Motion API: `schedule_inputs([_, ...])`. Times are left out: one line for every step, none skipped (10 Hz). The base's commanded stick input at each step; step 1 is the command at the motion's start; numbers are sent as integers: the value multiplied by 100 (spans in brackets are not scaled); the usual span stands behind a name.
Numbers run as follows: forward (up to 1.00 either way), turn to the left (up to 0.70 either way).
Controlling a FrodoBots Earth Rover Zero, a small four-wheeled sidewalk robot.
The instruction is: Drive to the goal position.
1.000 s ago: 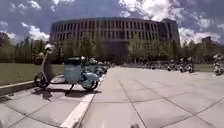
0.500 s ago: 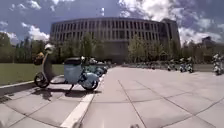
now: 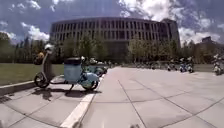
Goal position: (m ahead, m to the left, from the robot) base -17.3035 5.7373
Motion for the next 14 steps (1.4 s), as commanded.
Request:
schedule_inputs([4,0])
schedule_inputs([4,0])
schedule_inputs([4,0])
schedule_inputs([4,0])
schedule_inputs([4,0])
schedule_inputs([4,0])
schedule_inputs([4,0])
schedule_inputs([4,0])
schedule_inputs([4,0])
schedule_inputs([4,0])
schedule_inputs([4,0])
schedule_inputs([4,0])
schedule_inputs([4,0])
schedule_inputs([4,0])
